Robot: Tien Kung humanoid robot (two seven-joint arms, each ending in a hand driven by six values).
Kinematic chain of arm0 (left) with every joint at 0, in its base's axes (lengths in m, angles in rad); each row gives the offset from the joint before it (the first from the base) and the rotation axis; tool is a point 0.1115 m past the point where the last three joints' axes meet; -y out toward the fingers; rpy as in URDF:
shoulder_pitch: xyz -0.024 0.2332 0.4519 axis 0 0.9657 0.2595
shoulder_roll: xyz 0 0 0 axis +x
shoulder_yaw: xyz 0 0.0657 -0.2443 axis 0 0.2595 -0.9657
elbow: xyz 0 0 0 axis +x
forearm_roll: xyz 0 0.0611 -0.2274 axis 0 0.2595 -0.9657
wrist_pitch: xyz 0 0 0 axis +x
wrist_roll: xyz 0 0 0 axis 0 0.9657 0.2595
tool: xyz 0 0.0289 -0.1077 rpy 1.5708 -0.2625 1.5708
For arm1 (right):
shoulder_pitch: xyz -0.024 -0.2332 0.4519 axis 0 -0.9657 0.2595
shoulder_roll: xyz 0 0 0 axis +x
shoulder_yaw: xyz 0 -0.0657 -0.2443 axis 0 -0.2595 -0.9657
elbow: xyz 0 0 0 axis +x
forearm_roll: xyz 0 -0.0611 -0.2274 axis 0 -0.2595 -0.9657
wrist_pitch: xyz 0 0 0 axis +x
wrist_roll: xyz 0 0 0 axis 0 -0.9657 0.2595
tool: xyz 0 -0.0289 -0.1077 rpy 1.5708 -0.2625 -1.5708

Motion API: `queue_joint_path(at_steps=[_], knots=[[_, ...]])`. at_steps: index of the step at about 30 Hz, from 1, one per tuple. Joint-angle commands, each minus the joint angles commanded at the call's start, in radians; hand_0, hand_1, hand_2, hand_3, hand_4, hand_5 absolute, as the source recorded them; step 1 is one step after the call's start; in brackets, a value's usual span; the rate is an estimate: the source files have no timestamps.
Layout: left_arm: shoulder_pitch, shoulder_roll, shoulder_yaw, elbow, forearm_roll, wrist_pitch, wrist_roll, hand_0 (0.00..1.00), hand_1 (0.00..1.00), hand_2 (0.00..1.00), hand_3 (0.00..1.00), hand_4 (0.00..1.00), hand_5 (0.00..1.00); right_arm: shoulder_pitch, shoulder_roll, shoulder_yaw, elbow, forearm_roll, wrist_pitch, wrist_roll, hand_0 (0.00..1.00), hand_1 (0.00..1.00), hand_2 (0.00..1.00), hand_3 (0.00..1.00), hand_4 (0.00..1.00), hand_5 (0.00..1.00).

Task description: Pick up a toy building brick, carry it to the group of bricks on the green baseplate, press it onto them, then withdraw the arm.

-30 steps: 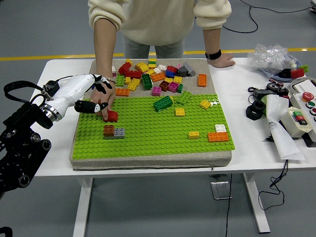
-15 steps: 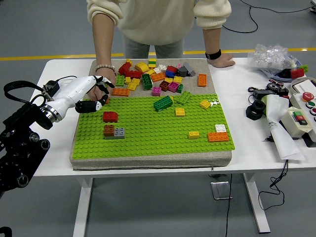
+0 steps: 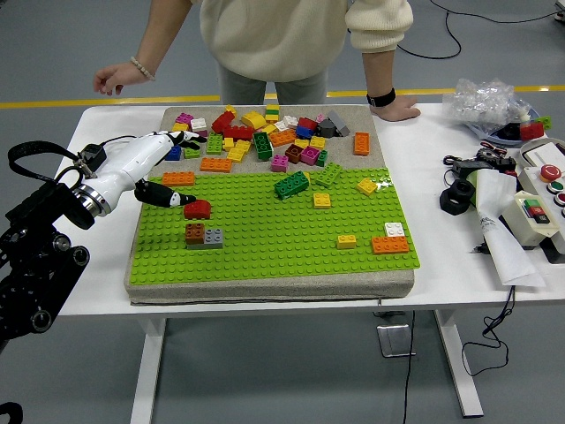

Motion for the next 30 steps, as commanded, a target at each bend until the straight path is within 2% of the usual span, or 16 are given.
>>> queue_joint_path(at_steps=[1,6,7,13,22,24,25,30], knots=[[0.0,0.0,0.0,0.0,-0.002,0.003,0.0,0.829,0.751,0.65,0.756,0.801,0.002,0.0,0.0,0.0,0.0,0.0,0.0,0.0,0.782,0.703,0.741,0.678,0.944,0.687],[-0.002,-0.002,0.0,0.003,-0.016,0.027,-0.003,0.829,0.751,0.65,0.756,0.801,0.002,0.001,0.0,0.0,0.0,0.001,0.0,0.001,0.782,0.703,0.741,0.678,0.944,0.687],[-0.003,-0.003,0.0,0.003,-0.019,0.031,-0.004,0.795,0.699,0.559,0.609,0.646,0.002,0.001,0.0,0.0,0.0,0.001,-0.001,0.001,0.781,0.704,0.741,0.678,0.945,0.688],[-0.003,-0.004,0.0,0.003,-0.025,0.039,-0.006,0.78,0.688,0.559,0.587,0.631,0.002,0.0,0.0,0.0,0.0,0.002,-0.001,0.001,0.782,0.705,0.742,0.678,0.945,0.688],[-0.004,-0.005,0.0,0.005,-0.021,0.032,-0.005,0.796,0.707,0.567,0.592,0.659,0.002,0.0,0.0,0.0,0.0,0.004,-0.002,0.001,0.782,0.704,0.741,0.678,0.945,0.688],[-0.009,-0.006,0.0,0.011,-0.007,0.016,0.0,0.796,0.707,0.567,0.592,0.659,0.002,0.001,0.0,-0.001,0.0,0.006,-0.003,0.001,0.782,0.704,0.741,0.678,0.945,0.688],[-0.01,-0.007,0.0,0.013,-0.003,0.011,0.001,0.864,0.778,0.695,0.733,0.847,0.01,0.002,0.0,-0.001,0.0,0.006,-0.003,0.001,0.782,0.704,0.741,0.678,0.945,0.688],[-0.037,-0.013,0.023,0.058,0.032,-0.023,0.005,0.864,0.778,0.695,0.733,0.847,0.01,0.004,-0.001,-0.002,0.0,0.005,-0.003,0.003,0.782,0.704,0.741,0.678,0.945,0.688]])
